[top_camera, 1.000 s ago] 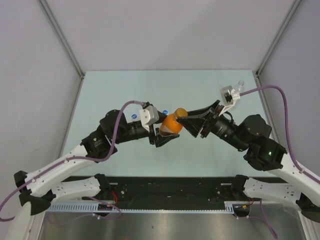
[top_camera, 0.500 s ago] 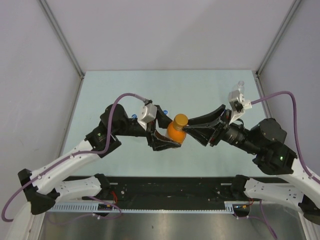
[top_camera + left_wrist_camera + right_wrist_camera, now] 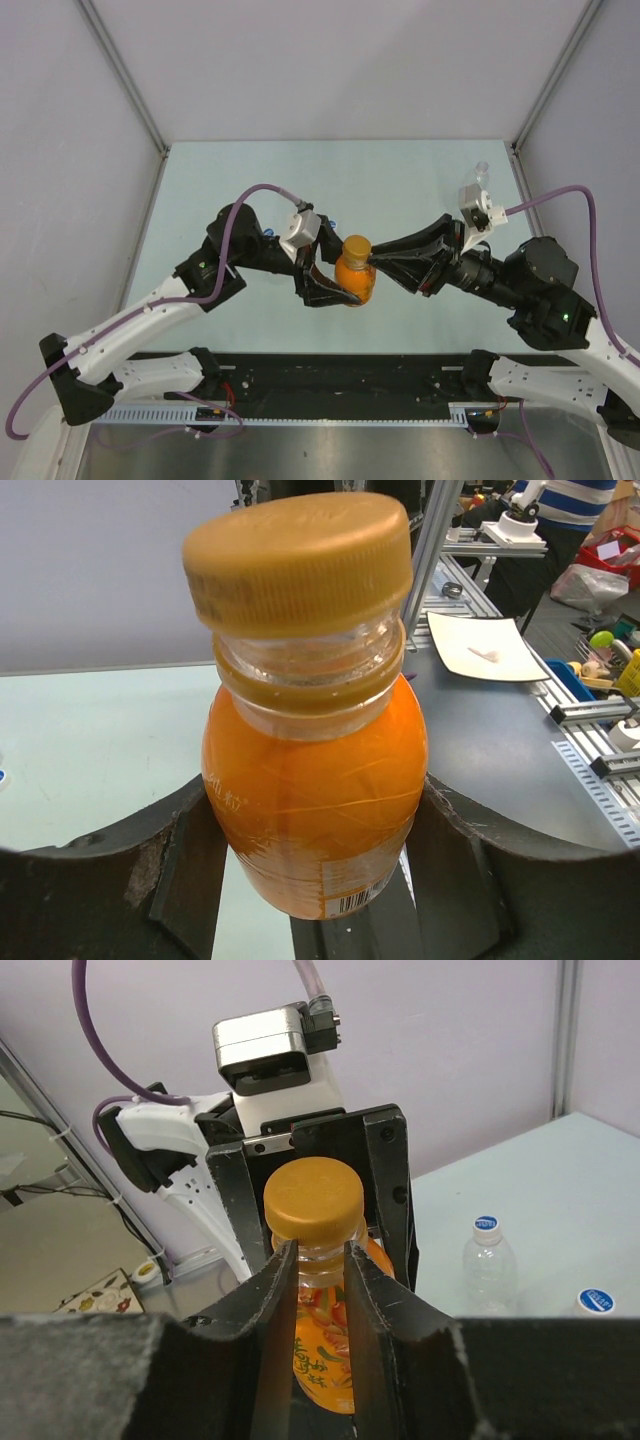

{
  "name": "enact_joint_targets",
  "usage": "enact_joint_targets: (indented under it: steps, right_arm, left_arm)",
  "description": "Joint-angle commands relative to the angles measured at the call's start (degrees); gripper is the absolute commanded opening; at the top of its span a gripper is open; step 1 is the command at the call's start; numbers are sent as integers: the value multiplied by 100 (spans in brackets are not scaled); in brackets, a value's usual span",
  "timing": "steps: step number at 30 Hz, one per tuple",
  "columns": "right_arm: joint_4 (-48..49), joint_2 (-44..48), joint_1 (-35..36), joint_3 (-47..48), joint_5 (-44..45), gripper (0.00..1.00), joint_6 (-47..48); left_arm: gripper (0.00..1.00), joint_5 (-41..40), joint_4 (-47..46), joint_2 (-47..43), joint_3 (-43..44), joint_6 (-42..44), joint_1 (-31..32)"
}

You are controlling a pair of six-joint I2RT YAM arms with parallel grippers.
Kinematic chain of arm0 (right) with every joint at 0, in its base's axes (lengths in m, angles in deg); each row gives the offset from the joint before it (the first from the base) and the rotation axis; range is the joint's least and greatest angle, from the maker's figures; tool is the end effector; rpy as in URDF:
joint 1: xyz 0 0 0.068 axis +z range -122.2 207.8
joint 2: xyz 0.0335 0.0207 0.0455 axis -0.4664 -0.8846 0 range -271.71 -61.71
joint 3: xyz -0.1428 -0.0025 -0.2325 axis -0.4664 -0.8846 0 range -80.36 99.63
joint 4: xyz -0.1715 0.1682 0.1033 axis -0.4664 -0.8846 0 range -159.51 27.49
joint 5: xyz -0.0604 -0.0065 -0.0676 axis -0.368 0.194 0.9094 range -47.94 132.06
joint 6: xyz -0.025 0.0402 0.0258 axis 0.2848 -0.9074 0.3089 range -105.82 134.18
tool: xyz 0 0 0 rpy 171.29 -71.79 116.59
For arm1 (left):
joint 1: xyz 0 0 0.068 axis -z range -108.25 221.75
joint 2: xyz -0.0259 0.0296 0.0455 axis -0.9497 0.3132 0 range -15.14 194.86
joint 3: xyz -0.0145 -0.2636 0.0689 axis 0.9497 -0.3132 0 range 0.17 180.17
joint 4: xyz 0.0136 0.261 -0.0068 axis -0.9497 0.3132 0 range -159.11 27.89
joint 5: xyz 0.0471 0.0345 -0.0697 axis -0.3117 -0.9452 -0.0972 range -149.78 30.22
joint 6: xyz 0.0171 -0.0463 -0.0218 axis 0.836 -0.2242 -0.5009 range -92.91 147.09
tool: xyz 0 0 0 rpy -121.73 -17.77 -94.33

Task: Unscrew the bottle caps

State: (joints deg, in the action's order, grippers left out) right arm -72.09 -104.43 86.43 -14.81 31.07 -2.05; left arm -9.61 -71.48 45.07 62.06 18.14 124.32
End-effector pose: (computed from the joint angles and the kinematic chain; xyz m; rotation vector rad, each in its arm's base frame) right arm 0.0642 0.1185 0.4680 -0.6848 1.2813 1.2172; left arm 0.1171 -0.1980 0.4166 1.2960 1.1471 -1.4709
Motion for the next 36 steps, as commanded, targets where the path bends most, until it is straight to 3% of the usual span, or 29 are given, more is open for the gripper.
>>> enact_joint_targets:
  steps: [1, 15, 21, 24, 28, 31, 36]
  right_arm:
    - [9, -140, -97, 115, 597, 0, 164]
    - [1, -184, -97, 115, 615, 0, 85]
    - [-96, -79, -97, 115, 922, 9, 111]
    - [-228, -26, -97, 115, 1098, 21, 111]
    - [-613, -35, -97, 203, 1746, 47, 76]
    - [-860, -43, -115, 282, 2413, 58, -55]
    - [-905, 97, -203, 299, 3023, 66, -293]
  left_arm:
    - [0, 599, -44, -149, 95, 245, 200]
    - [1, 177, 193, -167, 183, 552, 200]
    - [0, 37, 492, -211, 218, 684, 200]
    - [0, -156, 553, -246, 227, 772, 209]
    - [0, -385, 554, -316, 192, 851, 209]
    - [0, -516, 562, -334, 192, 877, 200]
    - [0, -587, 571, -343, 174, 886, 209]
